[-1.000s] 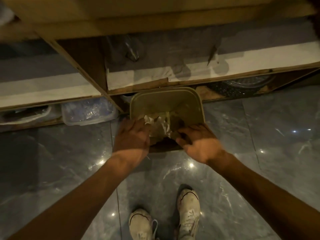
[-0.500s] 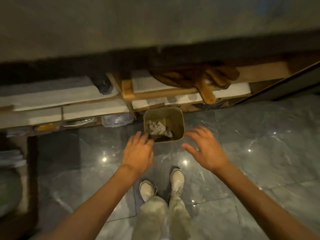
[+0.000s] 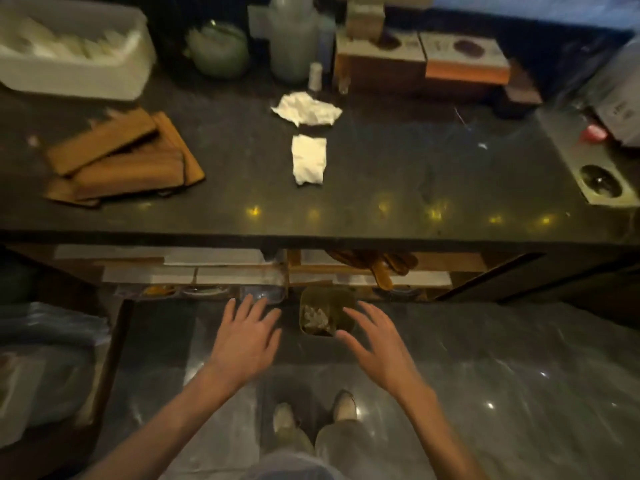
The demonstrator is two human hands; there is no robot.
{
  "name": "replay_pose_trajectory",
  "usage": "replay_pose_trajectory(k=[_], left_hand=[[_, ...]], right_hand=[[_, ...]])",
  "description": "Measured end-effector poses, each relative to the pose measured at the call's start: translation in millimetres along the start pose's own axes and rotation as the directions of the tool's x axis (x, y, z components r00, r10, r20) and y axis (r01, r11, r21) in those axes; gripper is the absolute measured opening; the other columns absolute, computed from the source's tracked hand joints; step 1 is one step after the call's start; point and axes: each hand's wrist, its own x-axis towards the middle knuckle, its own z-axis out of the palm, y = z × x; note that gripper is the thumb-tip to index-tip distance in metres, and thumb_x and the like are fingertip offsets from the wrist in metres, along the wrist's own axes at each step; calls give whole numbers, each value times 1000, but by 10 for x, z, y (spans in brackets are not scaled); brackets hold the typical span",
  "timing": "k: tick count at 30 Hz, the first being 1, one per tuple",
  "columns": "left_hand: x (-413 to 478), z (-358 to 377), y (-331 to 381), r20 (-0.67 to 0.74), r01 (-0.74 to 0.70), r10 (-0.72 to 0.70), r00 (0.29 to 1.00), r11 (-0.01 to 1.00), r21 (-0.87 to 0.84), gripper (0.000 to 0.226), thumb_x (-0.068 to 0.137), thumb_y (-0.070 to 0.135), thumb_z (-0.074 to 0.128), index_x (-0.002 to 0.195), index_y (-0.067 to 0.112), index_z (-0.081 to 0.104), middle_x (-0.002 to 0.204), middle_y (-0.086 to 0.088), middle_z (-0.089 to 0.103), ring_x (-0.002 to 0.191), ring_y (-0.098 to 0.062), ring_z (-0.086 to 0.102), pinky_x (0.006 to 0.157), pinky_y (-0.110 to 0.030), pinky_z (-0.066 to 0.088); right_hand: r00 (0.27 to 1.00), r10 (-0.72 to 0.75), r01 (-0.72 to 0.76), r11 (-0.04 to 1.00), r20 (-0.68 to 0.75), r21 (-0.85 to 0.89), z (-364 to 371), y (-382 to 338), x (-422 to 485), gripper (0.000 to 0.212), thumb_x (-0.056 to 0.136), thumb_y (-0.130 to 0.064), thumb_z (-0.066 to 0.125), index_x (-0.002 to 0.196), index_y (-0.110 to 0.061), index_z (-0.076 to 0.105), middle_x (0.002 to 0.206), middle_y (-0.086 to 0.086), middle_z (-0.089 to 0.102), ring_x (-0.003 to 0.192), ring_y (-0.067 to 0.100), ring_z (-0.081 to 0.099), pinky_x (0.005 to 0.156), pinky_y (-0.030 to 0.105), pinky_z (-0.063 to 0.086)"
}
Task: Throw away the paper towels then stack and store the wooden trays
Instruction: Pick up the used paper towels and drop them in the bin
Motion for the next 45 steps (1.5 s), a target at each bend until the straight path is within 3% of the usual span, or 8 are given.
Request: replay_pose_trajectory(k=[7, 11, 16, 22, 33, 38, 41, 45], left_hand=[[196, -370, 234, -112, -5, 4, 994, 1000, -12, 43, 94, 41, 45, 135, 28, 52, 145, -6, 48, 139, -28, 37, 117, -49, 24], [533, -500, 484, -156, -41, 21, 988, 991, -129, 43, 95, 42, 41, 136, 31, 47, 153, -1, 38, 145, -22, 27, 119, -46, 23], [955, -667, 764, -168, 23, -61, 984, 975, -220, 44, 96, 38, 45, 139, 29, 45, 154, -2, 37, 145, -23, 28, 119, -42, 23], [1449, -880, 880, -228, 75, -105, 968, 988, -135, 41, 97, 36, 45, 137, 27, 48, 152, -4, 41, 142, -22, 35, 117, -38, 24], [2353, -1349, 225, -206, 116, -145, 968, 982, -147, 43, 99, 33, 43, 141, 26, 43, 153, -4, 40, 143, -22, 33, 118, -40, 23], [3008, -1555, -166, -192, 39, -55, 980, 995, -88, 42, 98, 35, 42, 139, 27, 45, 146, 1, 47, 136, -18, 41, 116, -38, 28], [3384, -1605, -323, -158, -5, -10, 987, 996, -94, 42, 99, 36, 42, 140, 27, 44, 144, 2, 48, 134, -18, 42, 115, -37, 30], [3816, -1572, -434, -86, -91, 82, 993, 990, -105, 40, 99, 33, 44, 138, 25, 46, 144, -1, 49, 132, -20, 45, 111, -35, 34]], right_hand=[[998, -44, 44, 999, -41, 6, -426, -61, 135, 67, 86, -74, 34, 146, -43, 33, 163, -12, 2, 148, 9, -13, 121, 43, 9], [999, -43, 43, 999, -23, 13, -787, 169, 374, 70, 83, -78, 32, 145, -45, 33, 163, -11, 5, 149, 11, -9, 122, 48, 12], [999, -11, 11, 1000, 50, 2, -1302, 538, 809, 77, 77, -83, 25, 145, -47, 30, 163, -11, 6, 149, 10, -7, 122, 47, 8], [993, -100, 104, 993, 63, -58, -1863, 746, 1468, 73, 81, -79, 29, 146, -44, 29, 162, -10, 14, 150, 12, 1, 122, 45, 10], [972, -224, 233, 963, 77, -136, -2019, -22, 2695, 72, 85, -76, 25, 147, -41, 28, 161, -6, 19, 150, 18, 4, 120, 44, 4], [988, -154, 157, 972, 29, -173, -2111, -363, 3131, 65, 90, -68, 33, 148, -39, 29, 161, -6, 21, 150, 19, 5, 120, 44, 3], [996, -80, 87, 979, 46, -183, -2216, -557, 3401, 67, 91, -66, 36, 150, -35, 27, 161, -5, 23, 150, 19, 8, 122, 45, 8], [999, 39, -40, 996, -14, -76, -2253, -786, 3781, 67, 90, -65, 43, 148, -33, 32, 153, -6, 39, 142, 13, 34, 114, 38, 32]])
